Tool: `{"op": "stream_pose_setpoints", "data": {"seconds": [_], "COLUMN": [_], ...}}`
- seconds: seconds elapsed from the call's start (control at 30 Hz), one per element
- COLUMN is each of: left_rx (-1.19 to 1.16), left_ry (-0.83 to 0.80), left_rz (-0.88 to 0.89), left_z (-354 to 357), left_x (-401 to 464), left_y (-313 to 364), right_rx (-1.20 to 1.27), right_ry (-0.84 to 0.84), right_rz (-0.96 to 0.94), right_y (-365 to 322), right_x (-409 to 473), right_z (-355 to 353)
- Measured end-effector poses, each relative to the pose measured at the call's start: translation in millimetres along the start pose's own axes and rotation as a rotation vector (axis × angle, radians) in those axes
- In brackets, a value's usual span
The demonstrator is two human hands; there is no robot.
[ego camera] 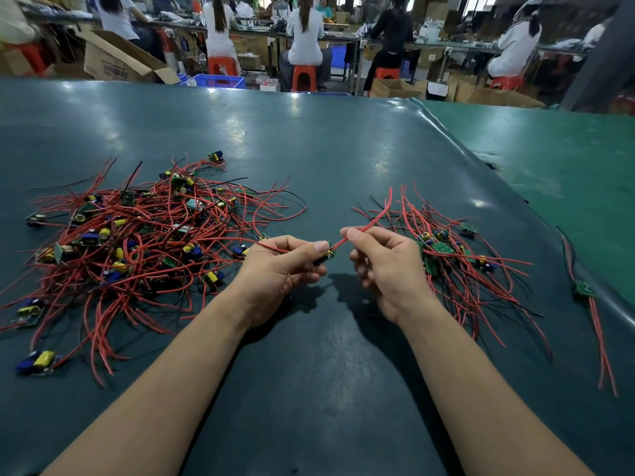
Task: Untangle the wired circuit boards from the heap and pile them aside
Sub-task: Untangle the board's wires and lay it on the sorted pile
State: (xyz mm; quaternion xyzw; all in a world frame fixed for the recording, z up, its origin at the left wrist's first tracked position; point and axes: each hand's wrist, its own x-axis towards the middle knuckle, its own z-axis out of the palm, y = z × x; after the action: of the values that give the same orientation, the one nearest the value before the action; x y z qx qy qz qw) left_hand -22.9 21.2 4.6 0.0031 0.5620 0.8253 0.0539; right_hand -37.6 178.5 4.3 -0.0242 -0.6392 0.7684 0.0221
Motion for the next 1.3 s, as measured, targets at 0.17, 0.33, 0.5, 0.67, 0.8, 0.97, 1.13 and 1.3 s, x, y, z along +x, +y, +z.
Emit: {"op": "stream_pose_setpoints", "data": {"seconds": [0.17,0.33,0.5,0.67,0.8,0.97,1.13,1.3], "left_rx": [0.039,0.046,0.042,0.05,0.047,-0.046,-0.139,0.066], "left_ry": [-0.014,-0.031,-0.036,-0.039,-0.038,0.074,0.126,0.04], "left_rz": [0.0,-0.016,-0.018,-0.012,-0.013,0.016,0.043,0.048], "left_z": [1,0,1,2,2,0,-2,1], "left_x": [-1,-3,-3,-3,-3,-2,1,-2], "left_y": [1,2,2,1,0,3,6,-1], "right_rx": [-0.204,-0.158,0.148,0.481,0.565,0.554,0.114,-0.275], "right_ry": [0.228,0.251,0.273,0.225,0.2,0.218,-0.183,-0.323], "right_rz": [-0.243,-0.32,-0.205,-0.082,-0.02,-0.092,0.105,-0.273], "right_y": [1,0,-7,-11,-12,-18,-5,10], "right_x": [7,8,10,9,8,11,-2,-13], "right_z": [-10,-12,-14,-14,-19,-21,-5,10]}}
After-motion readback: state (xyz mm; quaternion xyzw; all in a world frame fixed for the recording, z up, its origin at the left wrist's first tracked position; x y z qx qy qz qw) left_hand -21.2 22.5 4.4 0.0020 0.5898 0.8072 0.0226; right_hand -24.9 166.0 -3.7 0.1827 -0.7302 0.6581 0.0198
